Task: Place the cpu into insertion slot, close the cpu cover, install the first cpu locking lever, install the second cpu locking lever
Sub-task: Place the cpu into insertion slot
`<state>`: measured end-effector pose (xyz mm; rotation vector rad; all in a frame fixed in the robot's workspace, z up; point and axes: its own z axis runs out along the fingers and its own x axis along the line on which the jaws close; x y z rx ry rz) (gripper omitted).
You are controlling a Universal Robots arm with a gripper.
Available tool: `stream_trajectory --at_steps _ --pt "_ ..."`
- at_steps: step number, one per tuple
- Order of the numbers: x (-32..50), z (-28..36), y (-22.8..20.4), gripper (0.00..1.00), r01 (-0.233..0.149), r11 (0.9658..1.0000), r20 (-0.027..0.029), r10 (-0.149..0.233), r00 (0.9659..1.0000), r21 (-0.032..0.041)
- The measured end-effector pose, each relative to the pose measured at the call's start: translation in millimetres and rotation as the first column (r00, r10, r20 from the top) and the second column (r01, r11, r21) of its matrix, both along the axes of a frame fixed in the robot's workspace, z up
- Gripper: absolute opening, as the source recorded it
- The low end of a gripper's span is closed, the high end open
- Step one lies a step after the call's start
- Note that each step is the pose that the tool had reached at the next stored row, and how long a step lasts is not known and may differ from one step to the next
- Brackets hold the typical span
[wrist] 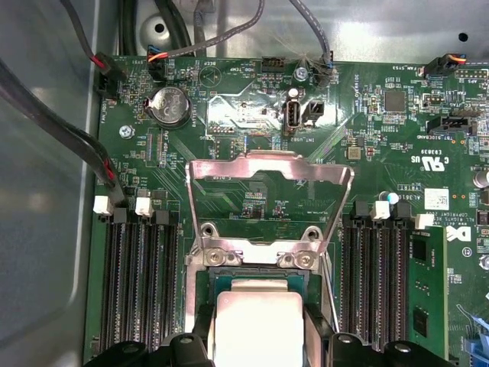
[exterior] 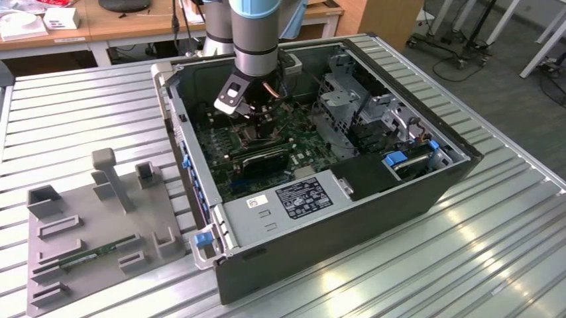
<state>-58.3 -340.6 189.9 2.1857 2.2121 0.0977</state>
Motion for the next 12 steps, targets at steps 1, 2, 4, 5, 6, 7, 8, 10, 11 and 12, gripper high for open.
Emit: stream_trajectory --at_steps 1,2,4,5,6,7,8,10,11,12 --pt "0.0 0.0 0.0 0.54 0.000 1.0000 -0.0001 0.000 1.0000 -0.0001" --pt "0.0 0.0 0.0 0.54 0.001 1.0000 0.0000 -0.001 1.0000 0.0000" --pt "0.1 -0.1 0.0 0.54 0.009 1.0000 0.0000 -0.009 1.0000 0.0001" --pt "0.1 -0.1 0.0 0.54 0.011 0.9999 0.0000 -0.011 0.9999 0.0001" --pt "0.1 -0.1 0.0 0.54 0.012 0.9999 0.0000 -0.012 0.9999 0.0001" --pt "0.2 -0.1 0.0 0.54 0.012 0.9999 0.0000 -0.012 0.9999 0.0000" --pt "0.2 -0.1 0.0 0.54 0.012 0.9999 0.0000 -0.012 0.9999 0.0000" --pt "0.2 -0.1 0.0 0.54 0.012 0.9999 0.0001 -0.012 0.9999 0.0001" --pt "0.2 -0.1 0.0 0.54 0.012 0.9999 0.0000 -0.012 0.9999 0.0001" --pt "0.2 -0.1 0.0 0.54 0.012 0.9999 0.0000 -0.012 0.9999 0.0001"
